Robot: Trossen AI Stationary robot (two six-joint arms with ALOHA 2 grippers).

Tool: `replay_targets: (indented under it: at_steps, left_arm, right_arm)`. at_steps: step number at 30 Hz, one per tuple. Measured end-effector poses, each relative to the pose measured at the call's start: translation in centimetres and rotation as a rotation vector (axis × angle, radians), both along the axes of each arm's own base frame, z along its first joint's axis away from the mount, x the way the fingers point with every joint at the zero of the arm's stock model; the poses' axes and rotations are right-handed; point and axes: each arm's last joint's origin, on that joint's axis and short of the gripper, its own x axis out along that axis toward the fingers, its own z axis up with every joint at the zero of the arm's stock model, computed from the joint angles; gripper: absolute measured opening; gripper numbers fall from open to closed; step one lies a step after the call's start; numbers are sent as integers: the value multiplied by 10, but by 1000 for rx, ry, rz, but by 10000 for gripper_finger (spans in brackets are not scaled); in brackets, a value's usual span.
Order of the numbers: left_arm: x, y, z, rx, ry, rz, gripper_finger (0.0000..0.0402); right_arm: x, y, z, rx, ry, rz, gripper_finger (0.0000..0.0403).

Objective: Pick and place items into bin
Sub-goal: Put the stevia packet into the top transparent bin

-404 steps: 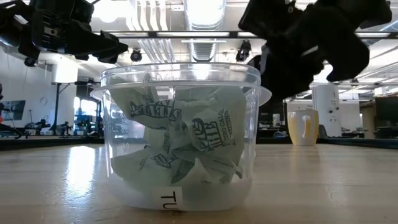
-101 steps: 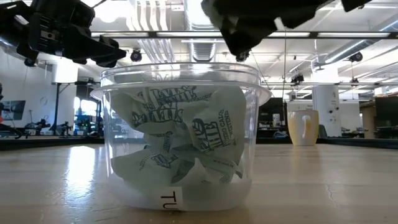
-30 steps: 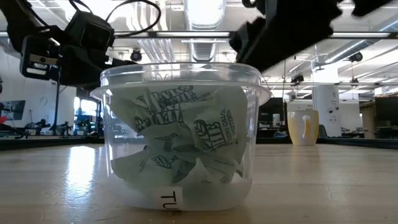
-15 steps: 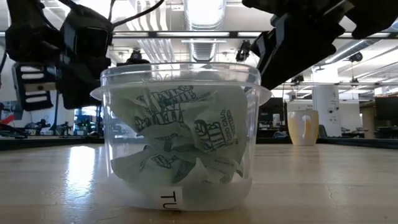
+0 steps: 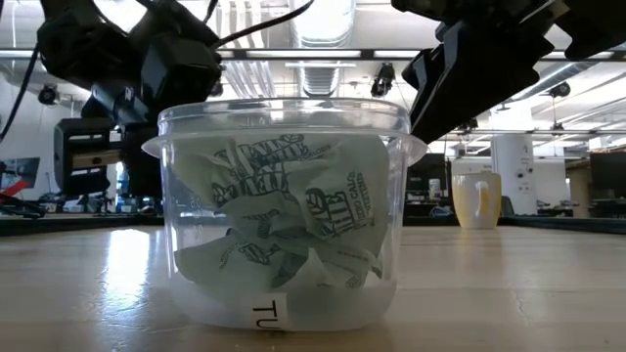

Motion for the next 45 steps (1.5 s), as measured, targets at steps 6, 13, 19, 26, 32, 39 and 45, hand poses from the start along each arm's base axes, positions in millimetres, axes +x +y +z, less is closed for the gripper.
replay_targets:
  at_steps: [6,13,19,26,32,39,45]
  left_arm:
    - [10,-2,-6,2,23,0,140]
    - [20,-4,-18,12,83,-2,140]
    - [27,-5,-20,15,106,-2,140]
    - [39,-5,-25,-22,181,23,140]
    - [40,-5,-23,-12,216,31,140]
    - [39,-5,-24,-2,230,40,124]
    - [38,-5,-25,-6,235,33,60]
  right_arm:
    - [0,0,-1,0,-3,3,105]
    - [0,0,-1,2,-9,6,105]
    - [0,0,-1,5,-15,6,105]
    - [1,1,-1,18,-25,3,105]
    - [1,2,-1,29,-27,-4,105]
    - [1,2,-1,30,-27,-5,105]
    - [0,3,-1,32,-27,-4,105]
